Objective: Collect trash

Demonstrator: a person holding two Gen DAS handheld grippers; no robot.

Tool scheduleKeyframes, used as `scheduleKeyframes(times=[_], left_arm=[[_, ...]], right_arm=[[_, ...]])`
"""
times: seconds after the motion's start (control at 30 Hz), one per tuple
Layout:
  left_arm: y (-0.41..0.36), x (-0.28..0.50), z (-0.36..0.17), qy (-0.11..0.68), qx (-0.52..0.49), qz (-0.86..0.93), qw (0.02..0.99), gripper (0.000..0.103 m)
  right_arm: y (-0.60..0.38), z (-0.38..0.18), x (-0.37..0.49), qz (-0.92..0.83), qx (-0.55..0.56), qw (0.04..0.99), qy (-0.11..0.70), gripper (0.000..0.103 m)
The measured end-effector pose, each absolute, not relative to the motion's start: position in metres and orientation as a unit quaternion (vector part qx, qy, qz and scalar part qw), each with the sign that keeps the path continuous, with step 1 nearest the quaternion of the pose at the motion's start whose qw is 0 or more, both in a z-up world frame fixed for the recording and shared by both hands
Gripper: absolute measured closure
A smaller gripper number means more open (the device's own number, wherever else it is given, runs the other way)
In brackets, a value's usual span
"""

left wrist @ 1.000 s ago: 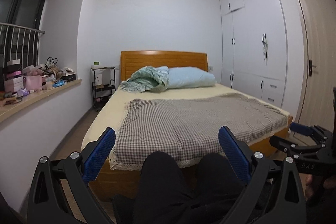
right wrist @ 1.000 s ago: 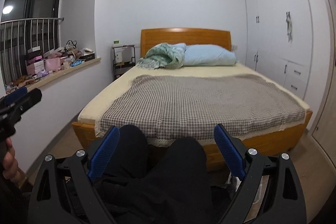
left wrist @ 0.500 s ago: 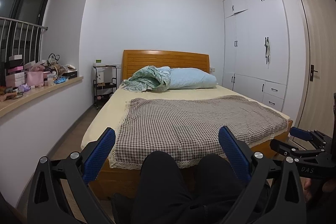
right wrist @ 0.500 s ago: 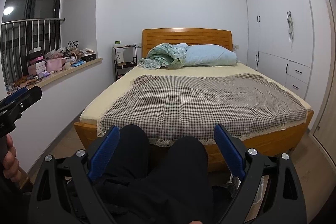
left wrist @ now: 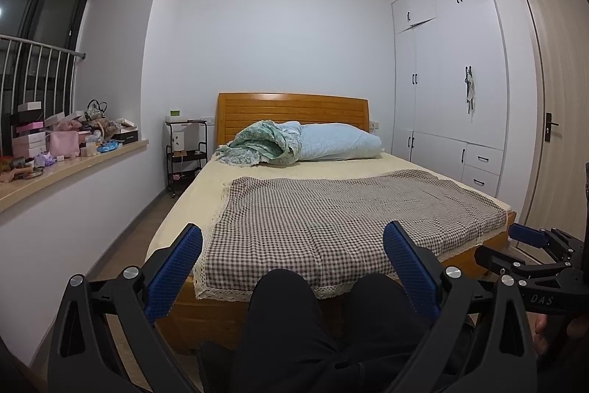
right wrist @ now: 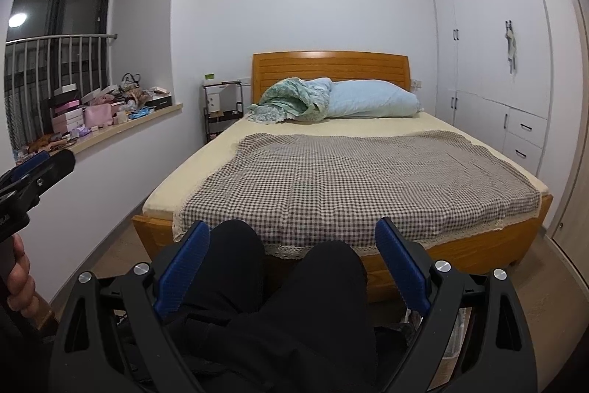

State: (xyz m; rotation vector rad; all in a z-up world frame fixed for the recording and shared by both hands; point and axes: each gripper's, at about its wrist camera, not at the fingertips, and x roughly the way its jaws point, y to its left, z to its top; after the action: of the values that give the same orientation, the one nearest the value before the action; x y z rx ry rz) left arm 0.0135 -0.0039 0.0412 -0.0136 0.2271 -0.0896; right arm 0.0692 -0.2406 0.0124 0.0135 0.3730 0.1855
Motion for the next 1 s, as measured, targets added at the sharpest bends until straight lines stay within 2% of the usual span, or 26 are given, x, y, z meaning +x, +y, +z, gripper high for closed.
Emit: scheduleKeyframes(times=[1.0], left_arm=[[-0.0069,0.0093,0.0435,0.111,-0.003,-0.045,0.993,0.008]], right_arm=[[-0.2363,0.0132,0.0682,0.089,0.003,0.979,0.184,0.016]])
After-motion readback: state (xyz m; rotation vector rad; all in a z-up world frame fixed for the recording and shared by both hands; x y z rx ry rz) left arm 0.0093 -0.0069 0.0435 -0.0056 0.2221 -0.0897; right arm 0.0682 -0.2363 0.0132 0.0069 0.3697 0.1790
